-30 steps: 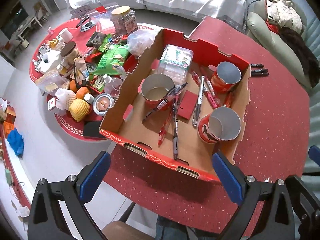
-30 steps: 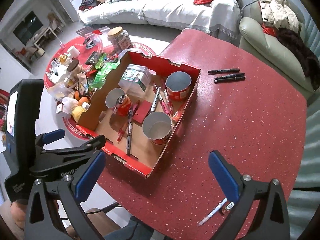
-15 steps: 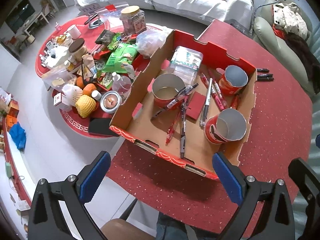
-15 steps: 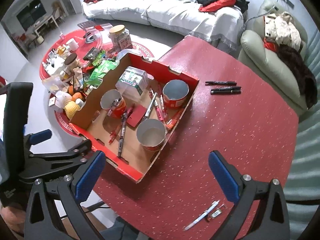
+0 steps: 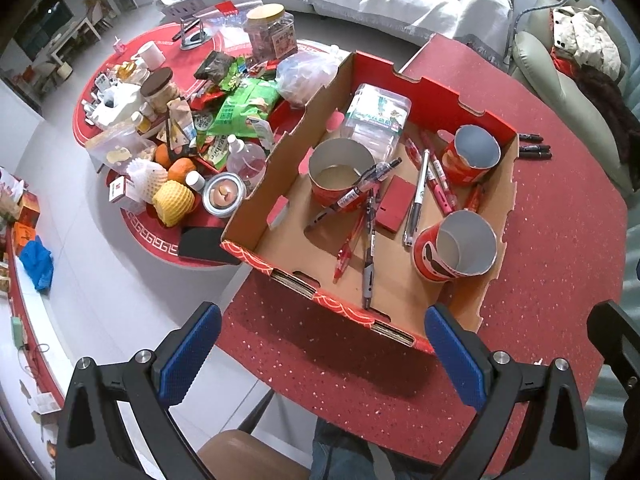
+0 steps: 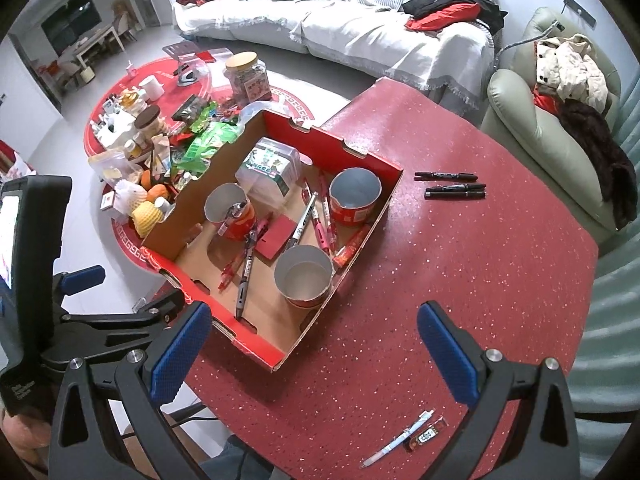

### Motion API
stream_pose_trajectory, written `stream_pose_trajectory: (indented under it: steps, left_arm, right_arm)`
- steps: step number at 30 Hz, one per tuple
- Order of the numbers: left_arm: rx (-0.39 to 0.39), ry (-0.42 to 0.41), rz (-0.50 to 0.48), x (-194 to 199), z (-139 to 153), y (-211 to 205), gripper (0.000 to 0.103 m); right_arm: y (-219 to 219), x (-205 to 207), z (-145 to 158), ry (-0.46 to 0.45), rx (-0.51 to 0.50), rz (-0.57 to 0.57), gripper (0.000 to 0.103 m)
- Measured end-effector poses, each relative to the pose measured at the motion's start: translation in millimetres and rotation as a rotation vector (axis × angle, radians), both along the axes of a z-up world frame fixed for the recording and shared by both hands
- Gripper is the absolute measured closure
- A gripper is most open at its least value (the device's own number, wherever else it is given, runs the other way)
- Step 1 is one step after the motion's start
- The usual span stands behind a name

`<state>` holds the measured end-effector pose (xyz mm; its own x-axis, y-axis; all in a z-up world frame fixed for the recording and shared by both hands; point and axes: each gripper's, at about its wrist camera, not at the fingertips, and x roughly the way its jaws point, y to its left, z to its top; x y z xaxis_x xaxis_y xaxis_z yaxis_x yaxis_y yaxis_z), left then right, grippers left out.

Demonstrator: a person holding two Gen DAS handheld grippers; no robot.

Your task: Organize rigid objects

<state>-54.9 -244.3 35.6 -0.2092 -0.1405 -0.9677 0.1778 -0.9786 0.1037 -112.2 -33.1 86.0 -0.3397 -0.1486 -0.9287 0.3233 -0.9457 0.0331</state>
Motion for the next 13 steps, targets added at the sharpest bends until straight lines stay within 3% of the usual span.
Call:
stream_pose_trajectory:
  steps: [13]
  left_arm:
    - [-0.016,0.011,0.001,1.3,-0.1,6.9,0.001]
  right_arm:
    - [4.8,-0.5,-2.8,-0.002,-0.014,-0.01,0.001]
